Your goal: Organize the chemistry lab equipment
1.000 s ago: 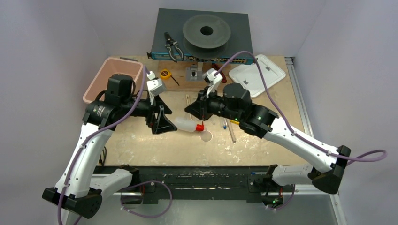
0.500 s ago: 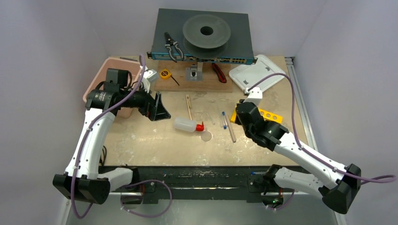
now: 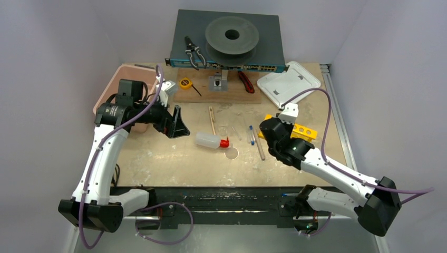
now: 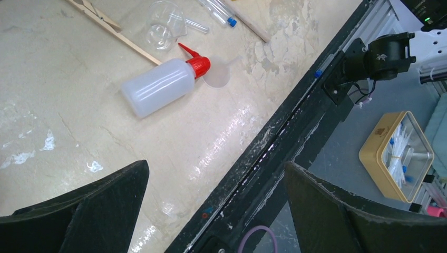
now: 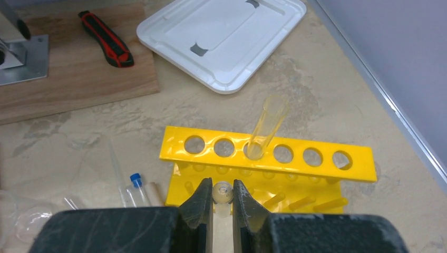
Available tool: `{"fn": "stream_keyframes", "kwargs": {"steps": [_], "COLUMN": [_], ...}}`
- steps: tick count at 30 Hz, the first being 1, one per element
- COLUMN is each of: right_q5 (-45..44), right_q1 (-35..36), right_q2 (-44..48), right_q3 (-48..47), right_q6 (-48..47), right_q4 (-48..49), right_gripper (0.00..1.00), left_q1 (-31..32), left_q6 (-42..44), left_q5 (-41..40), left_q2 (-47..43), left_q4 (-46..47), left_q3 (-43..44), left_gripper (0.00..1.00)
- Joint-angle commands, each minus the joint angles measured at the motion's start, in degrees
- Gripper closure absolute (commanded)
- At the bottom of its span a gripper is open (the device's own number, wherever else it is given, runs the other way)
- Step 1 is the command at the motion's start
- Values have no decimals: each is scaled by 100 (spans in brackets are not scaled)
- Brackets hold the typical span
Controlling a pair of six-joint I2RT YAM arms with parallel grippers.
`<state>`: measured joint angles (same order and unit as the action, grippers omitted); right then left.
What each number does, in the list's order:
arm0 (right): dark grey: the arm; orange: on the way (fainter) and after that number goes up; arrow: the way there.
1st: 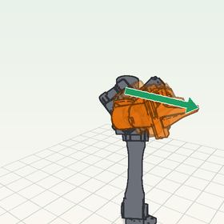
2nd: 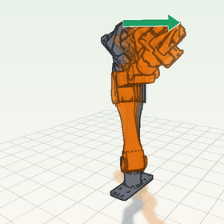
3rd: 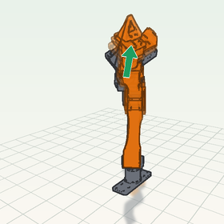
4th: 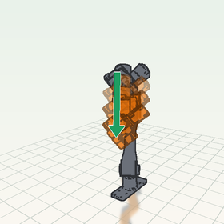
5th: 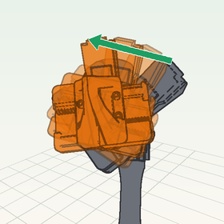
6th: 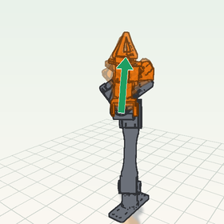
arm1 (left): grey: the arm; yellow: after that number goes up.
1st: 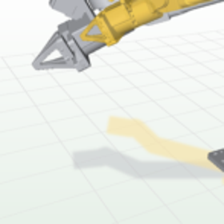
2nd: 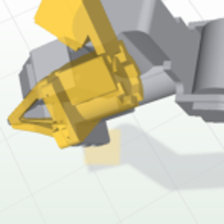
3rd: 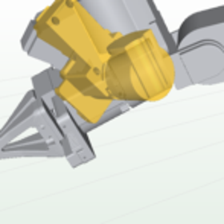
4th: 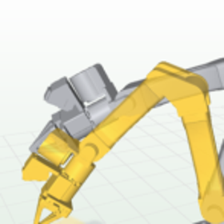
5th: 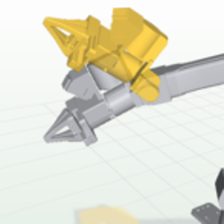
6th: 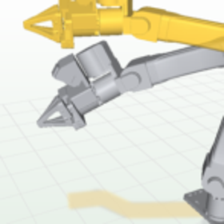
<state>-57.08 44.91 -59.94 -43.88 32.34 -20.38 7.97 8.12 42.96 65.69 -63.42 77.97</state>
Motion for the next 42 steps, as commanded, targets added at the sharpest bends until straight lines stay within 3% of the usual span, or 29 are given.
{"fn": "stream_keyframes", "kwargs": {"steps": [1,15,42], "right_q5": [-504,-343,259], "right_q1": [-50,-382,-746], "right_q2": [-64,-402,-920], "right_q3": [221,515,609], "right_q6": [255,-149,-179], "right_q4": [576,1734,2147], "right_gripper": [100,100,100], "left_q1": [-36,-33,-32], "left_q6": [-1,11,122], "left_q5": [-45,-11,-170], "left_q2": [66,39,74], "left_q4": [-146,-6,47], "left_q3": [159,48,29], "left_gripper": [0,0,0]}}
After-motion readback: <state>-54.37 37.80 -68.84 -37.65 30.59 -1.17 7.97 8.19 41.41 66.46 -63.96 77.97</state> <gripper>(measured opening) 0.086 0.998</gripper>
